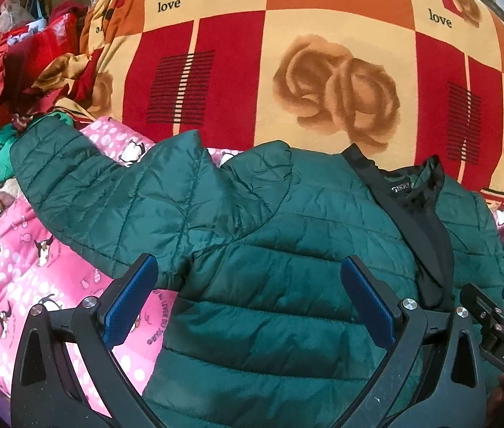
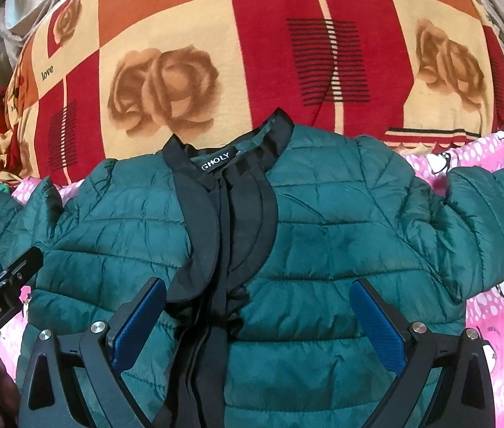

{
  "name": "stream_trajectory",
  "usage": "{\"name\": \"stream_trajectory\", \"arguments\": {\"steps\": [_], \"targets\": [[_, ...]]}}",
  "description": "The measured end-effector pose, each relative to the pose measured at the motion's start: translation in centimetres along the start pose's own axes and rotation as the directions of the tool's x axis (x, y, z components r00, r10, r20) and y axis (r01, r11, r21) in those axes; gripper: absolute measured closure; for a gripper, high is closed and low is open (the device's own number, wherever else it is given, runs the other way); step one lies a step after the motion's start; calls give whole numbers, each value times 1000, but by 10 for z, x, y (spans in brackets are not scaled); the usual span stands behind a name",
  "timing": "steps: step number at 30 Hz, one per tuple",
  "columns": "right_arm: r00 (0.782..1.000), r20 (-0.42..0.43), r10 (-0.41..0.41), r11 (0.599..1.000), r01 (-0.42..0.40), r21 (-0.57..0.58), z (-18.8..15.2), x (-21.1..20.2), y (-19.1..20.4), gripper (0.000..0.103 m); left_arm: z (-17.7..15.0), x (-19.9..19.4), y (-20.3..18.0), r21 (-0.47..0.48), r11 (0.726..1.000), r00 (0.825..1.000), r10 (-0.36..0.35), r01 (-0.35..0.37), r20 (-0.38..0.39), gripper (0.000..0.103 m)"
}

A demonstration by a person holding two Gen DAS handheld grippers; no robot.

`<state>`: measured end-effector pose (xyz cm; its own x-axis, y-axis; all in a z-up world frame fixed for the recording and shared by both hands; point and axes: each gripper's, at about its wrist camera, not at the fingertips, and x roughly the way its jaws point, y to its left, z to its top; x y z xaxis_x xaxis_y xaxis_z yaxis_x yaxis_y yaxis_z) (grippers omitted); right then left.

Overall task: Fold large clothes
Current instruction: 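Move the left tool to the sleeve cuff nearest it and grasp it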

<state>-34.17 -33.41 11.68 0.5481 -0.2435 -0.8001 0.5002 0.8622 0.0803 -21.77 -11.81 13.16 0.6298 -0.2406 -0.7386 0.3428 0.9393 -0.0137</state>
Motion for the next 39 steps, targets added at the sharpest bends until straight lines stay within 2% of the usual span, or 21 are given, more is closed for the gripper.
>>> {"name": "stream_trajectory", "arguments": {"steps": [15, 27, 34, 39], "targets": [[1000, -13, 3, 1000, -3, -15, 3, 17, 10, 1, 2, 16, 7, 4, 1000, 1000, 21, -21, -6, 1], [1000, -15, 10, 1000, -11, -26, 2, 25, 12, 1, 8, 20, 33, -12, 999, 999, 47, -47, 4, 1], [999, -27, 31, 998, -33, -54, 2, 28, 18, 1, 22, 17, 80, -71, 993, 995, 95, -92, 32, 1], [999, -17, 48, 996, -49, -68, 0, 26, 21, 1, 38, 25, 147, -193, 970, 989, 151, -146, 12, 1]]}}
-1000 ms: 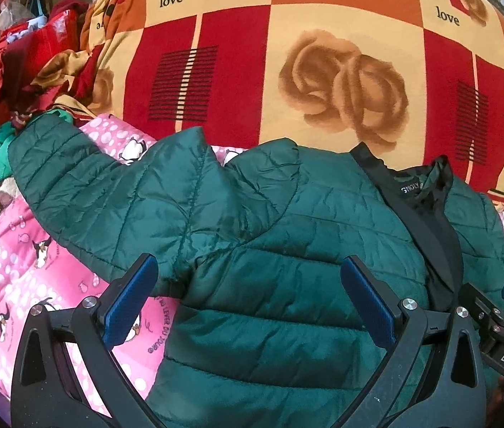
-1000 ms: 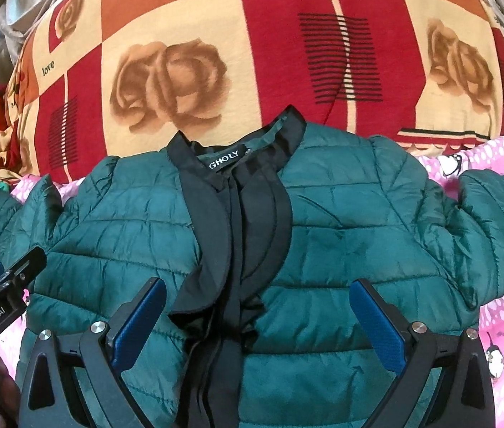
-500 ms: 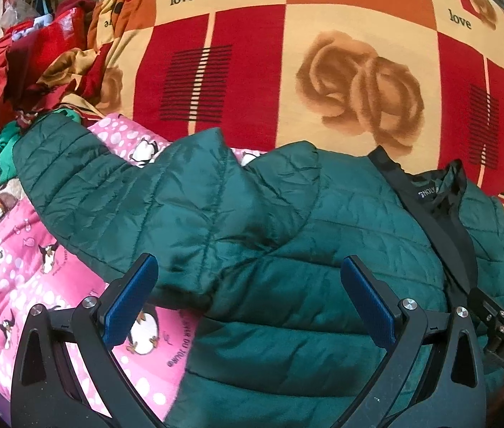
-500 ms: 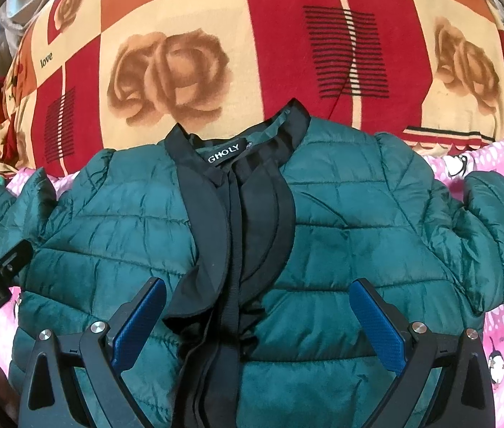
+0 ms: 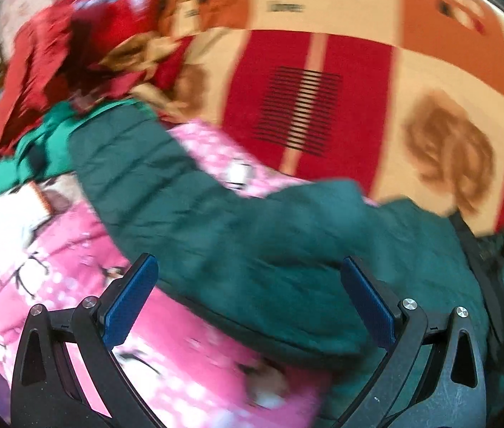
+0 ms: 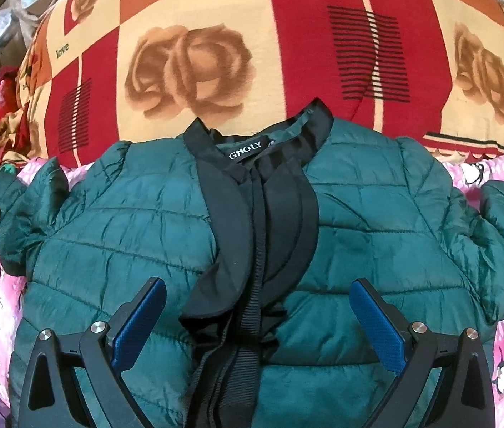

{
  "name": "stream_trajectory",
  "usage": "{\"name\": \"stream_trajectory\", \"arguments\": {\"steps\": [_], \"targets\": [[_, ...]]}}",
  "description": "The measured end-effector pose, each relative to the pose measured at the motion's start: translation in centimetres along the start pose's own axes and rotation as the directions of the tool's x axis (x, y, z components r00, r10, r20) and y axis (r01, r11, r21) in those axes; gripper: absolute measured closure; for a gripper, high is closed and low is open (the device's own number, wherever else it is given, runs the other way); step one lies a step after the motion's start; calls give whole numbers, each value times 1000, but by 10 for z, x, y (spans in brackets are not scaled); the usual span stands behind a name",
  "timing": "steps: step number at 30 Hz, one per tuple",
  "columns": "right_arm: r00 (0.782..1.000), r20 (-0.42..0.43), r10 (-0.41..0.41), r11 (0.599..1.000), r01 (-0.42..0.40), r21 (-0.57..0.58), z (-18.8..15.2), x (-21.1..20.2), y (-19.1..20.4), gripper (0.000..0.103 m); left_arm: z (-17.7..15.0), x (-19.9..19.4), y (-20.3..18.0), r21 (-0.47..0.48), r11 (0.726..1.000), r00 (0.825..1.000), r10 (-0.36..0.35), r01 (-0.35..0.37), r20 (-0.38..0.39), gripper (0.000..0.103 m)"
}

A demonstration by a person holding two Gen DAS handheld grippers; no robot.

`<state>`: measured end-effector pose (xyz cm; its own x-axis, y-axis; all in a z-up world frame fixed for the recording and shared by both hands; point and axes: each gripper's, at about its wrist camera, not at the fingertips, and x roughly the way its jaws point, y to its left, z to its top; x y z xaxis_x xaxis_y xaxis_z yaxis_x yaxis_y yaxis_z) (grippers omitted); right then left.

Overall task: Fold large clothes
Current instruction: 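Move the left tool to the sleeve cuff nearest it and grasp it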

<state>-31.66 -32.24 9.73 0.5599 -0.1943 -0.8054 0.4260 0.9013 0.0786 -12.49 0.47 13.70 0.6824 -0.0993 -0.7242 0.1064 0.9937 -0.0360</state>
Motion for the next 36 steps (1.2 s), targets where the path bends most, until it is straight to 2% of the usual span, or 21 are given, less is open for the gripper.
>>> {"name": "stream_trajectory", "arguments": {"steps": [3, 9, 15, 18, 20, 22, 23, 25, 27, 29, 31, 34, 36], "targets": [[1000, -4, 0, 1000, 0, -12, -1, -1, 1, 1, 18, 17, 45, -118, 993, 1000, 26, -28, -17, 1], [1000, -11, 12, 1000, -12, 3, -3, -2, 0, 1, 44, 46, 121, -311, 945, 994, 107, -106, -14, 1], [1000, -25, 8, 1000, -8, -24, -2, 1, 6, 1, 62, 77, 160, -360, 918, 984, 176, -168, -11, 2], [1000, -30, 7, 999, -8, -31, -3, 4, 8, 1, 69, 90, 170, -360, 919, 985, 173, -164, -7, 13], [999, -39, 5, 999, -6, -31, -3, 6, 8, 1, 71, 102, 172, -351, 928, 991, 134, -128, -7, 32], [999, -49, 6, 999, -8, -31, -3, 10, 8, 1, 72, 113, 173, -351, 933, 996, 85, -85, -14, 60], [999, -52, 7, 999, -8, -31, -3, 11, 8, 1, 72, 114, 176, -365, 929, 998, 67, -64, -5, 67], [998, -58, 7, 999, -9, -33, -4, 12, 9, 1, 70, 112, 180, -406, 914, 1000, 14, -7, 13, 88], [998, -62, 13, 999, -15, -37, -5, 11, 9, 1, 67, 101, 177, -413, 911, 1000, -8, 19, 28, 90], [998, -59, 17, 999, -19, -40, -5, 9, 8, 1, 64, 80, 168, -365, 930, 998, -11, 35, 67, 91], [999, -50, 13, 999, -15, -42, -5, 6, 7, 1, 60, 59, 155, -312, 946, 993, -55, 85, 103, 92], [999, -40, 13, 999, -15, -33, -5, 0, 3, 1, 55, 27, 128, -248, 959, 985, -105, 136, 134, 92], [999, -39, 8, 999, -9, -31, -4, -2, -1, 1, 51, 10, 111, -211, 968, 984, -110, 139, 141, 92]]}}
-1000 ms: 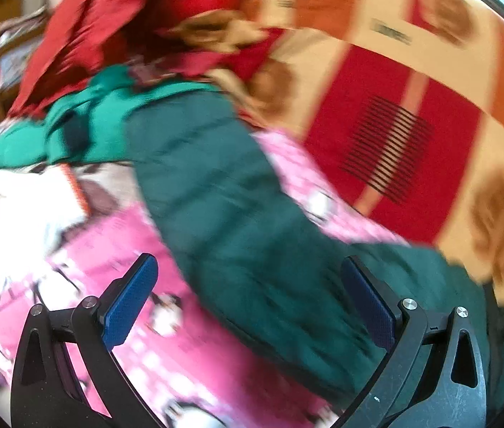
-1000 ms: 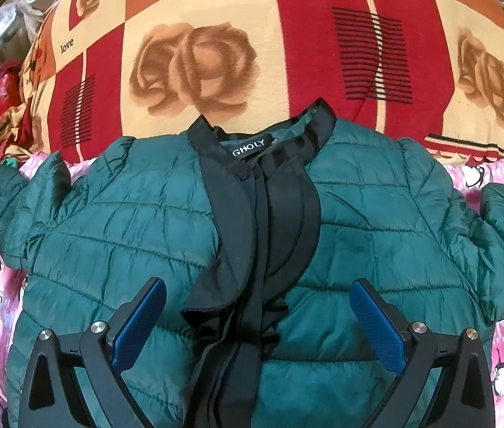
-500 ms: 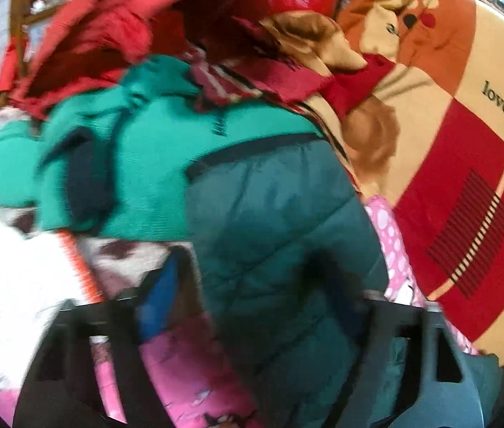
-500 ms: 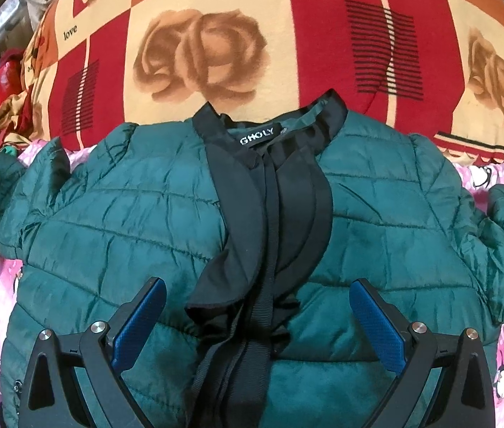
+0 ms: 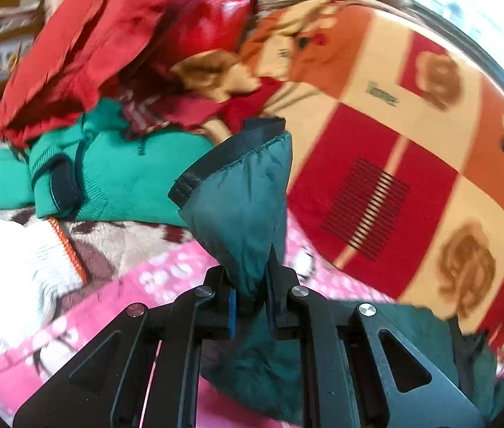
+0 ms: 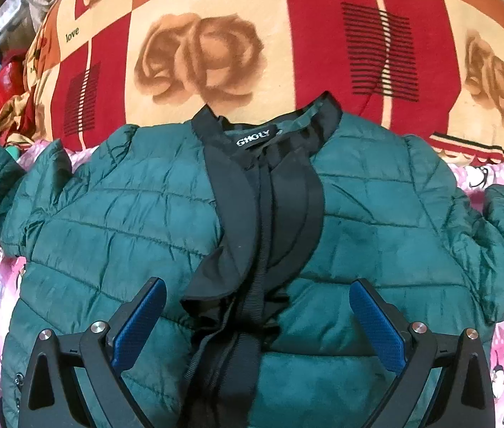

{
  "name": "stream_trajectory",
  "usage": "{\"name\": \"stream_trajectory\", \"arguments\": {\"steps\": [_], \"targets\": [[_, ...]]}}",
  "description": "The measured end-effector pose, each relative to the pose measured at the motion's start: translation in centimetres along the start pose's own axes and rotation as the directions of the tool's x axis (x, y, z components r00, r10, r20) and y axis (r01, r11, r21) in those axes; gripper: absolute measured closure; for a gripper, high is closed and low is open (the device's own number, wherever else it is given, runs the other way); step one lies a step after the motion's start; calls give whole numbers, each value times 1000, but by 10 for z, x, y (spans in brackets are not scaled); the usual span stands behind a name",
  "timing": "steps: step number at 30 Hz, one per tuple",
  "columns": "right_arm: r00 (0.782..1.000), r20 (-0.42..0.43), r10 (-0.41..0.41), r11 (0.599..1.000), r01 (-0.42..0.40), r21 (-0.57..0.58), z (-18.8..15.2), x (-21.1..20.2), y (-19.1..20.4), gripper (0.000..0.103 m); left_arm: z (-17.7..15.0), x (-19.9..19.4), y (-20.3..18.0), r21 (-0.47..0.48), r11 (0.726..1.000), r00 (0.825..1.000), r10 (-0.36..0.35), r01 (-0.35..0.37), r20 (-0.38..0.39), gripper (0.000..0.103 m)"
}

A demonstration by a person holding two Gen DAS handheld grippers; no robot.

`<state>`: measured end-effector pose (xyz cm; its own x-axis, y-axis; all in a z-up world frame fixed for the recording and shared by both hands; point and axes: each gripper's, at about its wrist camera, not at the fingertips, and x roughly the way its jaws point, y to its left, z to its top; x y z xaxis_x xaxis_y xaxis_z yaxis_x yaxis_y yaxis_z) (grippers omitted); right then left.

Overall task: Fold large clothes
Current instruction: 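Move the left tool to the sleeve cuff nearest it and grasp it, then lift the held sleeve and fold it across the jacket front, then open the left tool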

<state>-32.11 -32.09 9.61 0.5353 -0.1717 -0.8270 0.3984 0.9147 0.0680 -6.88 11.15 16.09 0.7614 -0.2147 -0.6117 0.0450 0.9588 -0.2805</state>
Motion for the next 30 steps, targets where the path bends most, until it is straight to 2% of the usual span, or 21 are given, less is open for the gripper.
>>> {"name": "stream_trajectory", "arguments": {"steps": [2, 11, 17, 26, 30], "targets": [[1000, -5, -7, 1000, 7, 1, -1, -1, -2, 1, -7, -15, -21, 40, 999, 1000, -29, 29, -4, 92], [999, 7, -33, 999, 33, 3, -7, -14, -21, 1, -35, -47, -87, 161, 986, 998, -51, 54, -24, 92], [999, 12, -48, 998, 47, 29, -9, -22, -40, 1, -64, -70, -141, 264, 958, 993, -100, 114, -65, 92], [997, 18, -69, 996, 68, 56, -14, -36, -65, 1, -107, -89, -217, 358, 914, 981, -161, 189, -107, 92], [997, 23, -69, 992, 66, 106, -18, -41, -85, 1, -125, -93, -245, 392, 892, 973, -186, 227, -139, 92]]}}
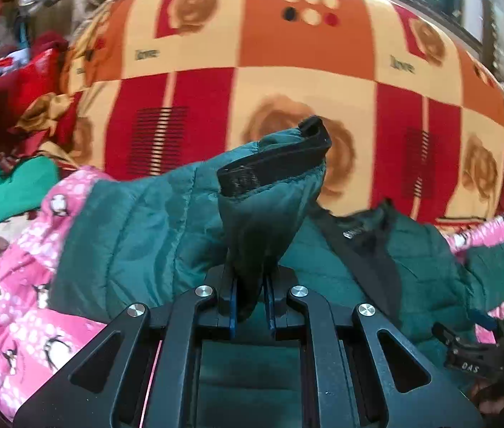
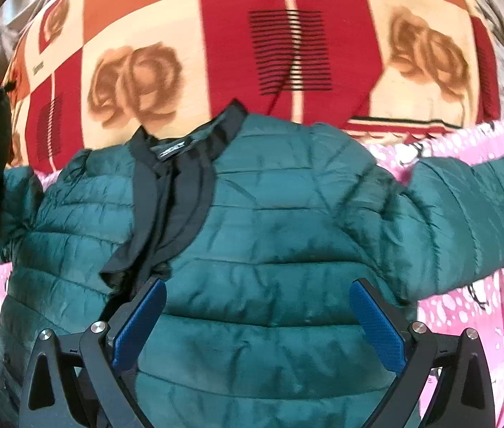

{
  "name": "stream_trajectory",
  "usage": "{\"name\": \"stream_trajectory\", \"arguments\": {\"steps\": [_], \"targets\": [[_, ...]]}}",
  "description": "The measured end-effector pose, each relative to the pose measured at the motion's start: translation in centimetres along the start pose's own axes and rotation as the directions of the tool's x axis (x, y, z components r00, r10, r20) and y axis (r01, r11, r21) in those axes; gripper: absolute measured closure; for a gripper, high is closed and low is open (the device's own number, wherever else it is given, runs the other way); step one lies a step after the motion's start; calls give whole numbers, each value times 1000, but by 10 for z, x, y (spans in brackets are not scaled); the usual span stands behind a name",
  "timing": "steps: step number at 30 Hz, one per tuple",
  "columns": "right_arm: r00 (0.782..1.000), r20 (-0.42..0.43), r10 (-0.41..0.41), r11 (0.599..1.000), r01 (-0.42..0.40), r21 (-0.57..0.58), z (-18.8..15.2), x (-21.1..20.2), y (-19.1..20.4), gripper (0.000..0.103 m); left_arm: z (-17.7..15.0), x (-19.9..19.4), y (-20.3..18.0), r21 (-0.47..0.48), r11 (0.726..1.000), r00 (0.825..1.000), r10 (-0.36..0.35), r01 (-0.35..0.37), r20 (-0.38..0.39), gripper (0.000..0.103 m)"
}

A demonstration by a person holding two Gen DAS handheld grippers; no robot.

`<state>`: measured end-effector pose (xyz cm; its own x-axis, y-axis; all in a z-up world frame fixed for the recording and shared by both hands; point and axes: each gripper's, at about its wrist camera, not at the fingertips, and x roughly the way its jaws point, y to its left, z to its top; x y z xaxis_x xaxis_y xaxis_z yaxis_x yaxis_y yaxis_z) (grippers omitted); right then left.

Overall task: Fold large clothes
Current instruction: 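Lift the held sleeve and fold it across the jacket front, then open the left tool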

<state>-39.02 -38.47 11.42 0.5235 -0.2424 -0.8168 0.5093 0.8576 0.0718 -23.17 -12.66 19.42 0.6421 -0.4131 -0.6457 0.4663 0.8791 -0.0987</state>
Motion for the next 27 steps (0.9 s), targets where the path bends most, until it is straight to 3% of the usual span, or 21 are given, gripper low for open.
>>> {"name": "stream_trajectory", "arguments": {"steps": [14, 27], "targets": [[998, 2, -58, 997, 58, 45, -6, -6, -48, 1, -22, 23, -104, 104, 988, 991, -107, 115, -78, 92], [993, -29, -110, 993, 111, 25, -8, 1, -69, 1, -51, 73, -154, 133, 980, 971, -119, 148, -205, 92]]}}
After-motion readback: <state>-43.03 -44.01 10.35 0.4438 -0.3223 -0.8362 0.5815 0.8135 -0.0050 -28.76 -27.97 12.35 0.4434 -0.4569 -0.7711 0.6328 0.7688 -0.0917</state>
